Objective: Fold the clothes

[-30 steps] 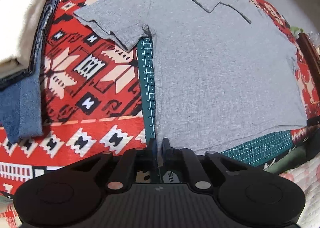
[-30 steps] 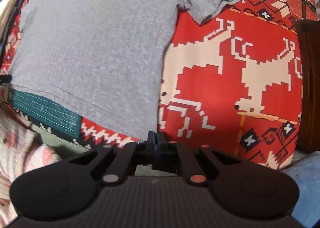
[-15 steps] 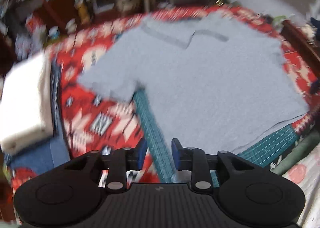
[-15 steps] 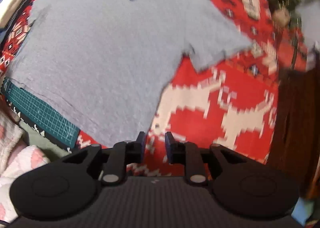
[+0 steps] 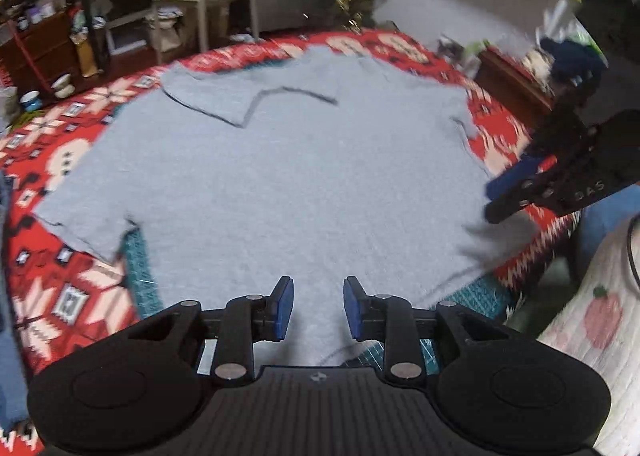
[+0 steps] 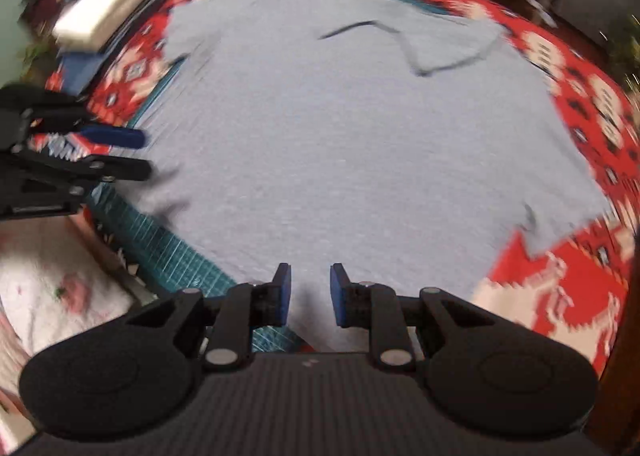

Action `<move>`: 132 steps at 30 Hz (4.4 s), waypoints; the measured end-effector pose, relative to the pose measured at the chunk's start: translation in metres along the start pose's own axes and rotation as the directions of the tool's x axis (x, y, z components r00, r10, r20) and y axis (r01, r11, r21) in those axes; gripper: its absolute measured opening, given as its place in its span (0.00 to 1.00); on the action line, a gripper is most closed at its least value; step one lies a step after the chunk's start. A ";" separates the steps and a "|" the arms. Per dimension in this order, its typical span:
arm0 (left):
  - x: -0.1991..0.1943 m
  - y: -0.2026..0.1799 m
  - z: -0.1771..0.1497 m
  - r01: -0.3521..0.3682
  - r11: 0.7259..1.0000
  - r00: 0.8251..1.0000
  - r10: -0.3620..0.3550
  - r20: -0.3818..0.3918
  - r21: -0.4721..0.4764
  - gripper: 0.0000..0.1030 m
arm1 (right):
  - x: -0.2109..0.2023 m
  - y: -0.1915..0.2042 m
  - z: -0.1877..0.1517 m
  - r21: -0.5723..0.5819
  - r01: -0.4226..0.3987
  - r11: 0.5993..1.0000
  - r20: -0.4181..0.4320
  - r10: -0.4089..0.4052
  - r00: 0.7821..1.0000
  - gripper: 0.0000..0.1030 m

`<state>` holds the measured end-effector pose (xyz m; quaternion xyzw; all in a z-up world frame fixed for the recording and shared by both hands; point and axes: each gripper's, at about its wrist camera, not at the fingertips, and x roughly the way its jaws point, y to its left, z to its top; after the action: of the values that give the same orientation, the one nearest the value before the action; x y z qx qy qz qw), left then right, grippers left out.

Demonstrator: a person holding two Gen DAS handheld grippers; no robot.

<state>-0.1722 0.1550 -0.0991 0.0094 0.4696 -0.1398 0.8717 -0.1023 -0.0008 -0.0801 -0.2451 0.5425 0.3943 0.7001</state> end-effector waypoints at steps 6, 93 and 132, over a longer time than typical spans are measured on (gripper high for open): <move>0.004 -0.020 -0.011 0.066 0.985 0.998 -0.066 -0.002 0.159 0.20 | 0.027 0.052 0.007 -0.294 0.001 0.956 -0.015 -0.006 1.000 0.22; 0.032 0.119 0.061 -0.337 0.833 0.835 0.480 0.268 -0.438 0.55 | 0.043 -0.045 0.119 0.378 0.199 0.904 0.509 -0.383 0.771 0.09; 0.029 0.222 0.039 -0.255 0.659 0.918 0.394 0.036 -0.708 0.13 | -0.027 -0.133 0.064 0.687 0.181 0.704 0.392 -0.568 0.723 0.32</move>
<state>-0.0695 0.3559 -0.1264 -0.2449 0.3941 0.2035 0.8621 0.0400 -0.0346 -0.0473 0.0128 0.3332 0.0947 0.9380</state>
